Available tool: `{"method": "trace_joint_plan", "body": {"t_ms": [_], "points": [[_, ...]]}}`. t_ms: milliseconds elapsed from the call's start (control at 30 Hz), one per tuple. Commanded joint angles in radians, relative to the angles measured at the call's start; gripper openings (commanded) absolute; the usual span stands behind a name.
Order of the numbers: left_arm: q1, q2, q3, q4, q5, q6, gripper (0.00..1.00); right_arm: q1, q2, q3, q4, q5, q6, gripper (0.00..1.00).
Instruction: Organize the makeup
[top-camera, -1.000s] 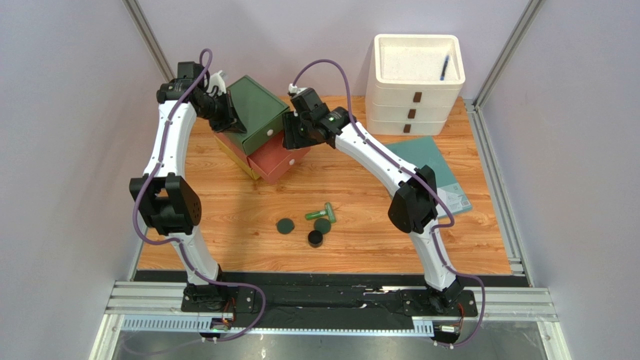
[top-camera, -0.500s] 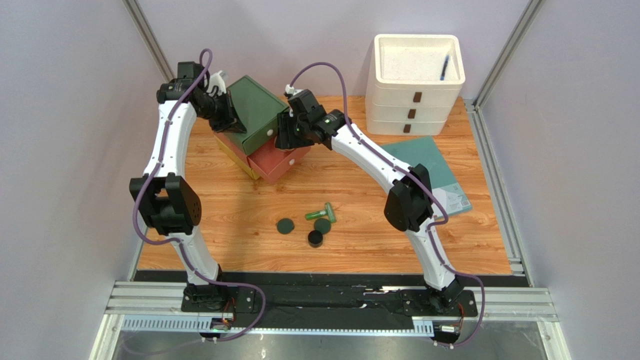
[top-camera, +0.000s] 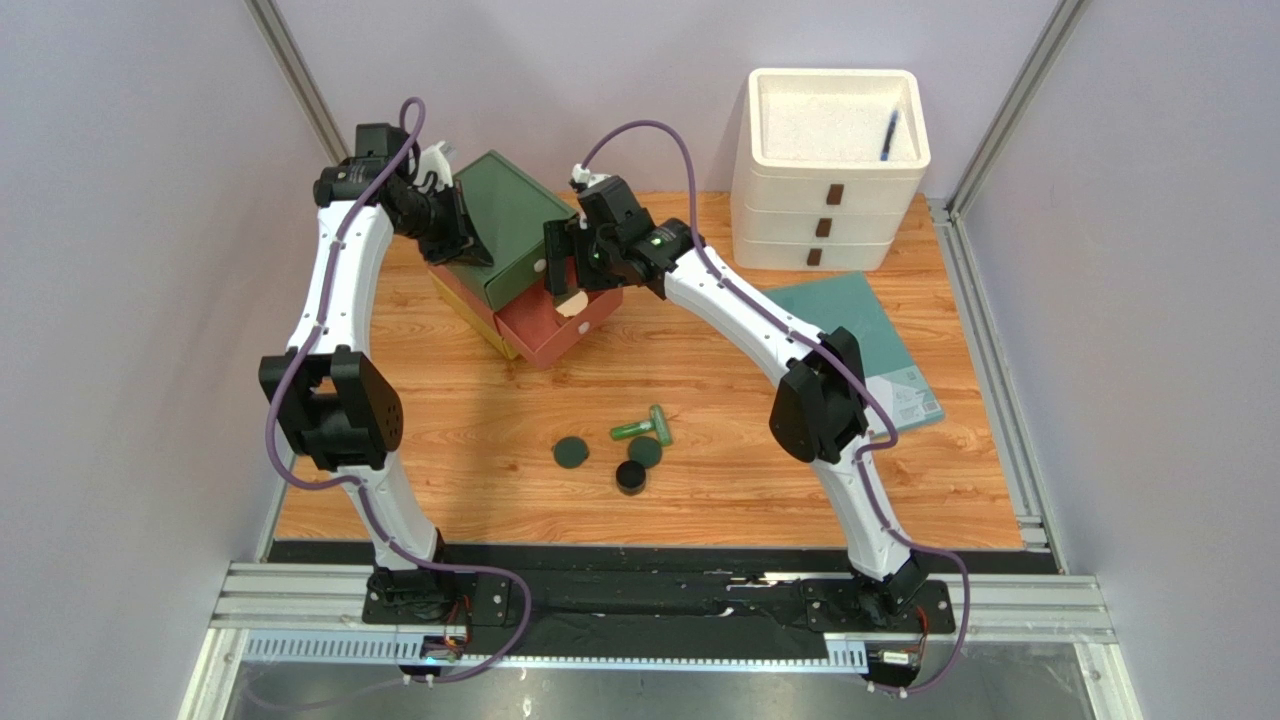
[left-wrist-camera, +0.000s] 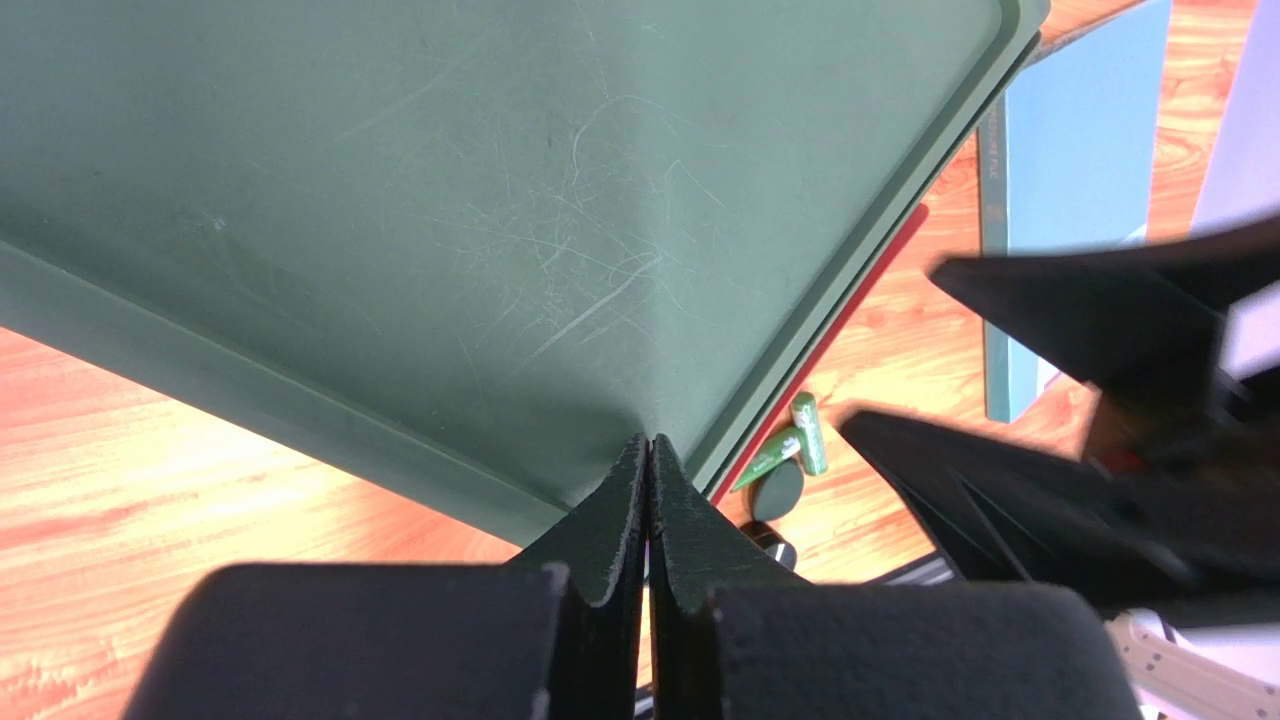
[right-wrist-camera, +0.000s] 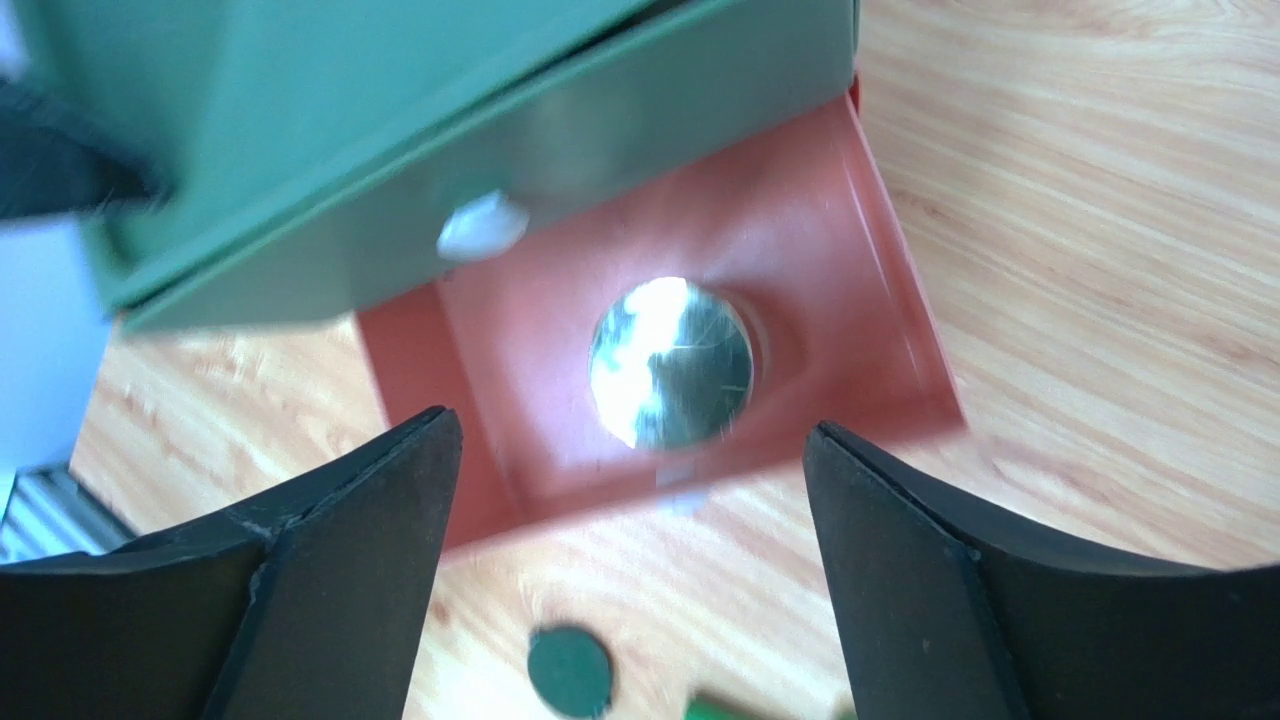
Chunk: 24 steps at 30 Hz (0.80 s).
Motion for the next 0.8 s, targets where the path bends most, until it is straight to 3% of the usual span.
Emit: {"method": "trace_joint_plan", "body": {"t_ms": [0,167,400,533,767], "points": [[0.005,0.059,-0.05,-0.111,-0.123,0.051,0.0,0.014,-0.226,-0.13,0.026,-0.049,-0.093,0.88],[0.005,0.065,-0.04,-0.115,-0.12,0.051,0.0,0.078,-0.372,-0.435,-0.045,-0.058,-0.201,0.87],[0.005,0.082,-0.024,-0.126,-0.116,0.061,0.0,0.215,-0.441,-0.701,-0.186,0.003,-0.253,0.88],[0.005,0.084,-0.021,-0.126,-0.117,0.061,0.0,0.296,-0.429,-0.753,-0.194,0.018,-0.236,0.89],[0.004,0.081,-0.027,-0.131,-0.12,0.065,0.0,0.322,-0.337,-0.743,-0.192,0.054,-0.201,0.89]]}}
